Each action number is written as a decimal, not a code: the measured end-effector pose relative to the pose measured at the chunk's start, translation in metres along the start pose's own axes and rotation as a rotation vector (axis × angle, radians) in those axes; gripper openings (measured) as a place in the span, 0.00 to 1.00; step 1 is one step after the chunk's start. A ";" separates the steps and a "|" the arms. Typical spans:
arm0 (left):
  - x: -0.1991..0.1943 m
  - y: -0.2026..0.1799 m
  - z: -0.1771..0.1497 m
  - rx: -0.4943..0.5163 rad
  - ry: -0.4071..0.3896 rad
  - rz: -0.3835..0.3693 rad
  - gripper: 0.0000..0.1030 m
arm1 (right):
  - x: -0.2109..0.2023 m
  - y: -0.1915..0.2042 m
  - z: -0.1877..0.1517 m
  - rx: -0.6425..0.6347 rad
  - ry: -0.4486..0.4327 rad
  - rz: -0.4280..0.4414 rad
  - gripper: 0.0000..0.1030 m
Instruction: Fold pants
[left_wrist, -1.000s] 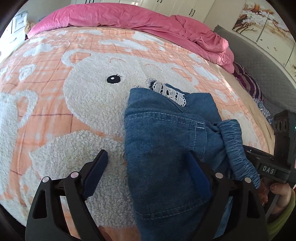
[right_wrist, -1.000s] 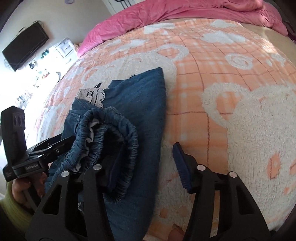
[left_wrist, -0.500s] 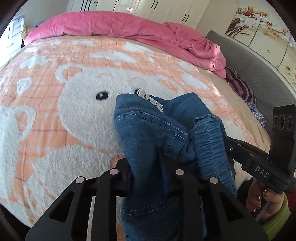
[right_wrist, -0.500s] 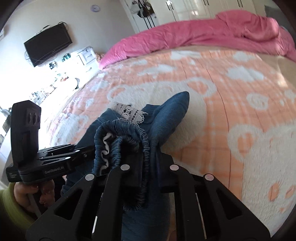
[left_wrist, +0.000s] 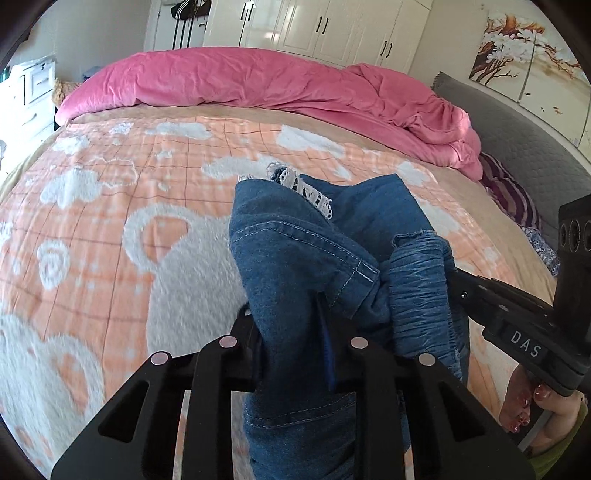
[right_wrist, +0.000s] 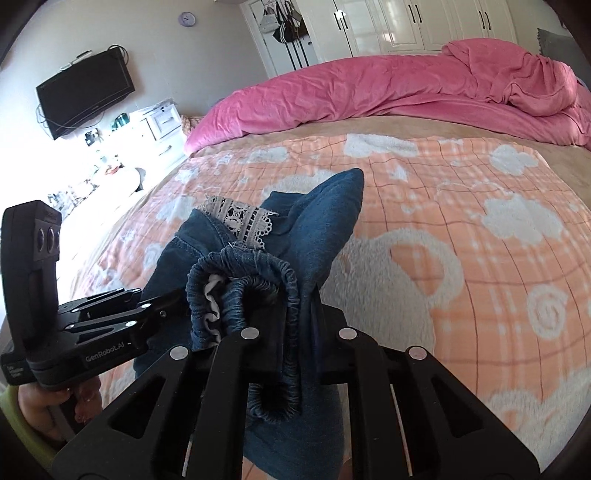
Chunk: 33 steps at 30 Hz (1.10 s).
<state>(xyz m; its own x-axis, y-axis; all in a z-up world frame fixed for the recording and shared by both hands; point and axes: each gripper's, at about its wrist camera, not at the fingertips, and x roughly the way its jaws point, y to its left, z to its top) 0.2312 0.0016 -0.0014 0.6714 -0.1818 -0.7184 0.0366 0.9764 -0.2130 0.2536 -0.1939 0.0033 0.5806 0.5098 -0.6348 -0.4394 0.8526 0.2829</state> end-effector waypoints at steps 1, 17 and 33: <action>0.005 0.002 0.002 -0.001 0.002 0.004 0.22 | 0.006 -0.001 0.001 0.001 0.004 -0.009 0.05; 0.042 0.029 -0.015 -0.012 0.045 0.049 0.50 | 0.054 -0.045 -0.025 0.103 0.141 -0.139 0.36; -0.028 0.031 -0.054 -0.006 -0.021 0.105 0.69 | -0.013 -0.030 -0.047 0.069 0.039 -0.204 0.54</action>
<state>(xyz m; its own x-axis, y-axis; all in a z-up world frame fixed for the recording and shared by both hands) 0.1739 0.0308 -0.0237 0.6865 -0.0757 -0.7232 -0.0391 0.9893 -0.1407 0.2273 -0.2315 -0.0308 0.6253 0.3221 -0.7108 -0.2667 0.9442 0.1932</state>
